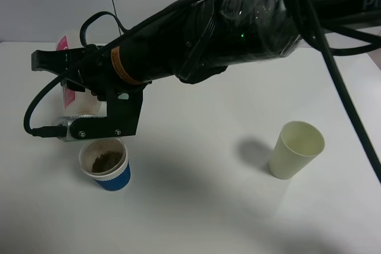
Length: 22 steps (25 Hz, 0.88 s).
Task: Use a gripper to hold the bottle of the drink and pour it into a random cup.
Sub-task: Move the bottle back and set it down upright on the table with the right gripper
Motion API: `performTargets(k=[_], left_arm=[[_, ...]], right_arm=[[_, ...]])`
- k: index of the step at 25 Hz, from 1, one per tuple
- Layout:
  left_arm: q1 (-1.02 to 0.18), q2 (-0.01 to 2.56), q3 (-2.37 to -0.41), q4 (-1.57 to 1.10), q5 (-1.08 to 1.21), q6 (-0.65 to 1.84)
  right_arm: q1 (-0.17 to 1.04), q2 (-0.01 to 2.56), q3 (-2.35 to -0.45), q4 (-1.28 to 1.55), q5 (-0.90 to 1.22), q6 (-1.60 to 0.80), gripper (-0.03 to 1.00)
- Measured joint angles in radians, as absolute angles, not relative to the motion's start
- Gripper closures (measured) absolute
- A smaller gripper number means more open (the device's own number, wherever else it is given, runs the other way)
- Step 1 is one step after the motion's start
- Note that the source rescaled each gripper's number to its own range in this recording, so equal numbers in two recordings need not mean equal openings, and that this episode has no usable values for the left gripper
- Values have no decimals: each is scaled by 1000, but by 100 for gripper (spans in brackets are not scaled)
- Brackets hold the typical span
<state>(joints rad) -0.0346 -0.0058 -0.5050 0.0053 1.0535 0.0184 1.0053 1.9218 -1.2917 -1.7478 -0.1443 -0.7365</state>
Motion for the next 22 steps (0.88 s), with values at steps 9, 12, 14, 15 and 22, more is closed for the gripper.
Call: performTargets(k=[9, 12, 14, 15, 22], left_arm=[[-35, -6, -505, 5, 1054, 18], [-35, -6, -505, 5, 1054, 18], [-35, -6, -505, 5, 1054, 18], [-35, -6, -505, 5, 1054, 18], [-35, -6, -505, 5, 1054, 18]], right_arm=[[1010, 1922, -1292, -1747, -145, -738, 96], [1010, 1922, -1292, -1747, -145, -700, 96], [1010, 1922, -1292, -1747, -141, -655, 96], [1010, 1922, -1292, -1747, -136, -622, 96], [998, 1922, -1292, -1746, -110, -268, 96]])
